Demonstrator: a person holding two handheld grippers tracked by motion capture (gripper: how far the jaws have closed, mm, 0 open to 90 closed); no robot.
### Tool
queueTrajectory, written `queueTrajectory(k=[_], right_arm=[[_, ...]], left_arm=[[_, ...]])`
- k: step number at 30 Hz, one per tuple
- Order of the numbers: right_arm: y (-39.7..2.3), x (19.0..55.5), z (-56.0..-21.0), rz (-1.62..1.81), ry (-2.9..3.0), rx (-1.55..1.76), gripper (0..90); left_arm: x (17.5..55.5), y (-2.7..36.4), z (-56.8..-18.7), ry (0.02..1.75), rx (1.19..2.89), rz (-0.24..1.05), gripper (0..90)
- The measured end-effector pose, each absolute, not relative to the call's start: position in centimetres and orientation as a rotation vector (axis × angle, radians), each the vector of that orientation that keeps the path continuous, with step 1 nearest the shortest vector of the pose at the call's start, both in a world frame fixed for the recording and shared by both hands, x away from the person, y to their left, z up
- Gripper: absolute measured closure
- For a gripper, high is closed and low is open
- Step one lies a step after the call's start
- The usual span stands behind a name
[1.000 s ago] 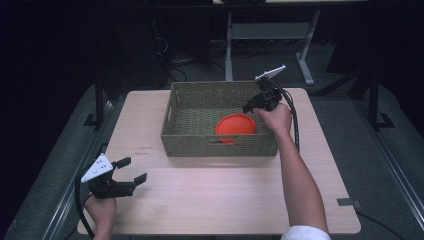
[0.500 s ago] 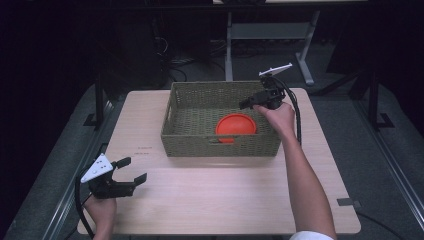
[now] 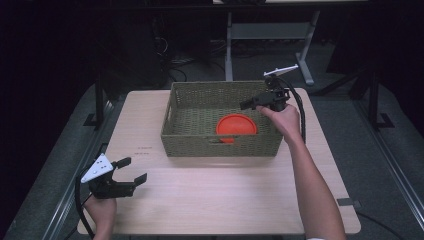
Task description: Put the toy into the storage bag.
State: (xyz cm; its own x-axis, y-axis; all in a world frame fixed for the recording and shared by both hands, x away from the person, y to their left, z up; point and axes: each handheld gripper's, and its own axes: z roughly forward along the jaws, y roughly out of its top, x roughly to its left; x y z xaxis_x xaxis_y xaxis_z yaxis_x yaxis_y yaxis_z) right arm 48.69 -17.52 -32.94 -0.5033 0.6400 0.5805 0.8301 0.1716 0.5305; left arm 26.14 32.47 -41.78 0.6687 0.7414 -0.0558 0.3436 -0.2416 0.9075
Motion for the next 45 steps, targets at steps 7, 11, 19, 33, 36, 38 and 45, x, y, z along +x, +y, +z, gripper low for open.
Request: queueTrajectory(k=[7,11,19,33,36,38,45], right_arm=[[-17.4,48.3,-32.5,-1.269,-2.223,-1.378,24.6],[-17.4,48.1,-32.3,-1.276,-2.225,-1.367,24.0],[-17.5,47.5,-31.7,-1.28,-2.229,-1.345,21.3],[-19.1,44.8,-30.9,-1.32,-2.25,-1.278,19.0],[-19.3,44.2,-30.9,-1.314,-2.255,-1.269,18.9],[-19.5,43.7,-30.9,-1.323,-2.258,-1.258,18.8],[-20.1,42.0,-31.2,-1.325,-2.269,-1.231,18.7]], left_arm=[[26.2,32.4,-41.8,0.857,1.844,0.477,12.7],[26.1,32.4,-41.8,0.857,1.846,0.478,12.6],[26.1,32.4,-41.8,0.858,1.846,0.477,12.6],[26.1,32.3,-41.8,0.853,1.848,0.479,12.6],[26.2,32.3,-41.8,0.857,1.847,0.477,12.7],[26.1,32.3,-41.8,0.854,1.848,0.48,12.6],[26.1,32.3,-41.8,0.853,1.85,0.481,12.7]])
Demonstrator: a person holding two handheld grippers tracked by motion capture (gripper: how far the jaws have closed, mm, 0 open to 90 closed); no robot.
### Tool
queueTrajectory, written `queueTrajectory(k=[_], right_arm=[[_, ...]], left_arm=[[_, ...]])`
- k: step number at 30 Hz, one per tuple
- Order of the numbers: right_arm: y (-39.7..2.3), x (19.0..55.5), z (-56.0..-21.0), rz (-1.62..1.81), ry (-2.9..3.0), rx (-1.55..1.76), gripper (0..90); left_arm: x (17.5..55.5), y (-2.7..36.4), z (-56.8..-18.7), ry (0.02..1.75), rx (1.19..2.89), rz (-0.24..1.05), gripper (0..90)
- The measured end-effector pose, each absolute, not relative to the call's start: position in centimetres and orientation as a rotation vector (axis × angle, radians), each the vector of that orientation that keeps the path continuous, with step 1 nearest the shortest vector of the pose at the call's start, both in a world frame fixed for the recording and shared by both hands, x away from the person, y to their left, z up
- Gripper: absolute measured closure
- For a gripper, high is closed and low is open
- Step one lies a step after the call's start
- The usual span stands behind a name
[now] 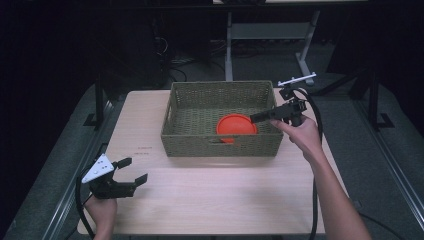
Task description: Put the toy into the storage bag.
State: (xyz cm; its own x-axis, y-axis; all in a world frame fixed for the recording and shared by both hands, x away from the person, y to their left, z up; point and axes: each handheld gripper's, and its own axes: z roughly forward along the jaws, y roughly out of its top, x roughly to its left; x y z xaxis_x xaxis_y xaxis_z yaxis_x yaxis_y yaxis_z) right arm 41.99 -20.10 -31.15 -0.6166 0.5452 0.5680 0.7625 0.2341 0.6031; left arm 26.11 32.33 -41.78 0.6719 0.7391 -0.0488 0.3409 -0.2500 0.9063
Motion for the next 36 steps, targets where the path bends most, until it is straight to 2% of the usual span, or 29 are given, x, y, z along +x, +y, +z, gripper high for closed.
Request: queueTrajectory(k=[24,36], right_arm=[[-23.2,35.7,-32.5,-1.401,-2.299,-1.169,19.4],[-25.1,33.8,-34.1,-1.389,-2.298,-1.212,19.8]], left_arm=[[26.1,32.2,-41.8,0.848,1.86,0.481,12.6],[26.0,32.3,-41.8,0.851,1.858,0.479,12.6]])
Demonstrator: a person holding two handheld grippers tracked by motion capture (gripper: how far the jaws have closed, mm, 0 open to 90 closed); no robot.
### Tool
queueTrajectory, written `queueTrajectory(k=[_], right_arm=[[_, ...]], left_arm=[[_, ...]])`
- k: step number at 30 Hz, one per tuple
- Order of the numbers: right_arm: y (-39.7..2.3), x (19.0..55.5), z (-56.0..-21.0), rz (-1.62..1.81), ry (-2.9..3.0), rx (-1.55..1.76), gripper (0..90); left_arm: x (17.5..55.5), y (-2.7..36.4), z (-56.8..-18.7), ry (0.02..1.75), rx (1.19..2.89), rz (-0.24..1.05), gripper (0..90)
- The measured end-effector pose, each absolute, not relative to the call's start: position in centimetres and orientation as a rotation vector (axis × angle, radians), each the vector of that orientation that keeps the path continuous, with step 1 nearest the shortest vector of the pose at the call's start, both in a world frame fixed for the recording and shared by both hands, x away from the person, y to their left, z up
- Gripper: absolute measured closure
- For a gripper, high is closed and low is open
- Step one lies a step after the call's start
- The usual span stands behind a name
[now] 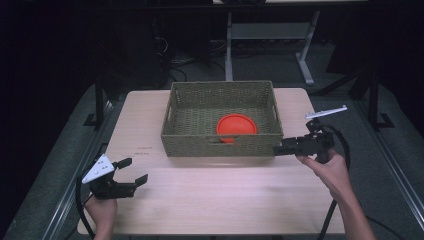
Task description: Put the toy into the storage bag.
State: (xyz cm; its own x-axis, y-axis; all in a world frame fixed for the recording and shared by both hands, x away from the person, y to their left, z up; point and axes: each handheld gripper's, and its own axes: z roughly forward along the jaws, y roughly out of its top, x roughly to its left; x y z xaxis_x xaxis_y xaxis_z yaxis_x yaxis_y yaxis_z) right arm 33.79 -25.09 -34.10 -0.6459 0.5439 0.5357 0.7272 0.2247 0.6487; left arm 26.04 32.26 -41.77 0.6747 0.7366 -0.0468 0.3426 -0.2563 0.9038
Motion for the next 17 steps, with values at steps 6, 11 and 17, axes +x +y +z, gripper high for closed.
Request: queueTrajectory(k=[6,11,17], right_arm=[[-26.0,32.9,-35.5,-1.379,-2.293,-1.237,20.1],[-26.9,32.0,-36.9,-1.368,-2.269,-1.271,20.2],[-27.6,30.1,-38.2,-1.465,-2.26,-1.267,20.7]], left_arm=[[26.0,32.2,-41.8,0.851,1.857,0.477,12.6],[26.1,32.3,-41.8,0.847,1.865,0.48,12.6],[26.0,32.1,-41.7,0.851,1.866,0.48,12.6]])
